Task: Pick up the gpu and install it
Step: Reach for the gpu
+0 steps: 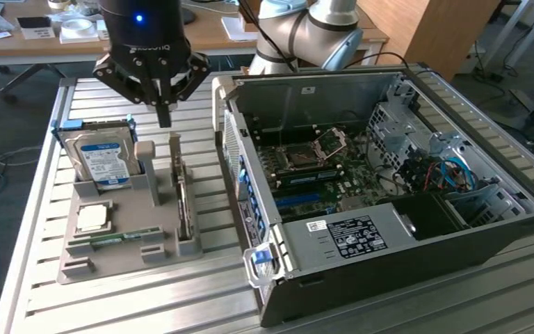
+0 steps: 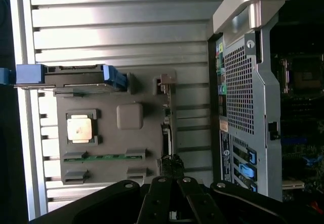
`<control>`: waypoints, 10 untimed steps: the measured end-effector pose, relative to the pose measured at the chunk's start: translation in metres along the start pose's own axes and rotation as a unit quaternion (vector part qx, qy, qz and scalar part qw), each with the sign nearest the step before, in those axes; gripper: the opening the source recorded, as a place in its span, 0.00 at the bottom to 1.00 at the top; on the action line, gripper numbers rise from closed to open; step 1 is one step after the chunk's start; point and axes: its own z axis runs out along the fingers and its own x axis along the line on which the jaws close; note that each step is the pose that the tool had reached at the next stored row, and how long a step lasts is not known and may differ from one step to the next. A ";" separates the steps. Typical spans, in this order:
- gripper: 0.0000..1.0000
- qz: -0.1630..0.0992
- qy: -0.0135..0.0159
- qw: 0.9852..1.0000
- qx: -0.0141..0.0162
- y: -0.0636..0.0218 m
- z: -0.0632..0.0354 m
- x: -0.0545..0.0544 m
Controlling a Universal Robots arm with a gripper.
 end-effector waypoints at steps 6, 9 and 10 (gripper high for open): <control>0.11 0.000 0.000 1.000 0.000 -0.0084 -0.0003 -0.001; 0.11 0.000 0.000 1.000 0.000 -0.0118 -0.0003 -0.001; 0.11 0.000 0.000 1.000 0.000 -0.0131 -0.0004 -0.001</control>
